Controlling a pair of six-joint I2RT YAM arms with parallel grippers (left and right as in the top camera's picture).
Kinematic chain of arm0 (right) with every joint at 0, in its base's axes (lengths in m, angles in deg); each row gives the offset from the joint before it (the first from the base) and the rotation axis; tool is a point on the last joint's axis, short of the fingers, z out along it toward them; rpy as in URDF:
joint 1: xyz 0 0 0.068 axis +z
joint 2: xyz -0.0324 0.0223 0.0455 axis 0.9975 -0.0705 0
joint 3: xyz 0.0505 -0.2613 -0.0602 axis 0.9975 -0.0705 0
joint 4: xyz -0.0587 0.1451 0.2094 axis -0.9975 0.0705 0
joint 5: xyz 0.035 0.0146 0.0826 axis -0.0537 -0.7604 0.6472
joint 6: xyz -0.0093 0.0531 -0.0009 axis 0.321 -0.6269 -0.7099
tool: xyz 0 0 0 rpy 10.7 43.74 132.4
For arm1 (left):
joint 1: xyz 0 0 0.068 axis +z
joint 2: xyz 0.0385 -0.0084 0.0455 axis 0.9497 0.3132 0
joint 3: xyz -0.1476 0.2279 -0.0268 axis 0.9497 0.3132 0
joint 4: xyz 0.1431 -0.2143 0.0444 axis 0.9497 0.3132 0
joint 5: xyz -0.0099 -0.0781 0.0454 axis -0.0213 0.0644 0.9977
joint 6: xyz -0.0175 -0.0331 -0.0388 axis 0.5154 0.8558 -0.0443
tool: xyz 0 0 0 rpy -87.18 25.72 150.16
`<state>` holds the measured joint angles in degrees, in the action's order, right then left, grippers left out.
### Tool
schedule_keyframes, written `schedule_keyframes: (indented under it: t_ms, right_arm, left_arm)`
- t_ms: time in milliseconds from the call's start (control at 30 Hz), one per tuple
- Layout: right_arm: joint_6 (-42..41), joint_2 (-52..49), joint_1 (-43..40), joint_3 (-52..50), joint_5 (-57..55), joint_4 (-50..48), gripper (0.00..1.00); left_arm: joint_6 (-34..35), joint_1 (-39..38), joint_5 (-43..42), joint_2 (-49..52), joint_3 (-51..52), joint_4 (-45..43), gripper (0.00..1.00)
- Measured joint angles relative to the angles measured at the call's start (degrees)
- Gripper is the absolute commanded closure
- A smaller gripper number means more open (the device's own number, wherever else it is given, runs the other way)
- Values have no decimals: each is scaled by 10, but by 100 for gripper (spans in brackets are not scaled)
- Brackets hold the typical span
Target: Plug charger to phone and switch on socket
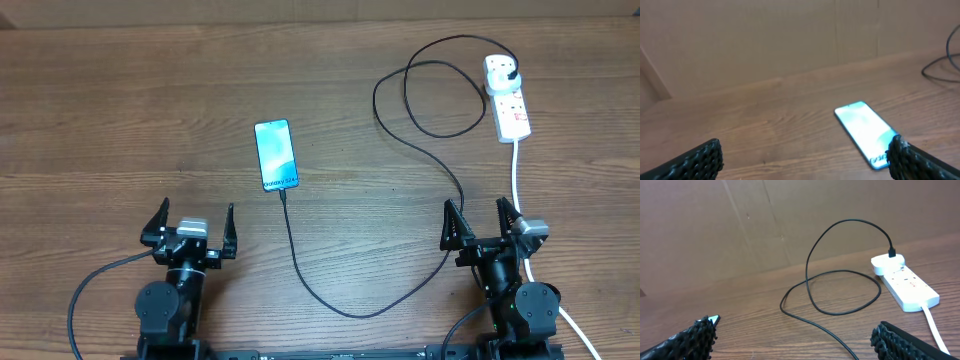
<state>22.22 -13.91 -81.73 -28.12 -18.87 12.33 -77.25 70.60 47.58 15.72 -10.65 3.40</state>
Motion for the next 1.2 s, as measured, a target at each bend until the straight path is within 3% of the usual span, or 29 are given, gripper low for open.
schedule_keyframes:
  t_ms: [233, 1200]
  right_arm:
    - [0, 0, 0, 0, 0, 0, 0]
    - [0, 0, 0, 0, 0, 0, 0]
  left_arm:
    - [-40, 0, 3, -65, 7, 85, 0]
    - [-50, 0, 3, -90, 7, 85, 0]
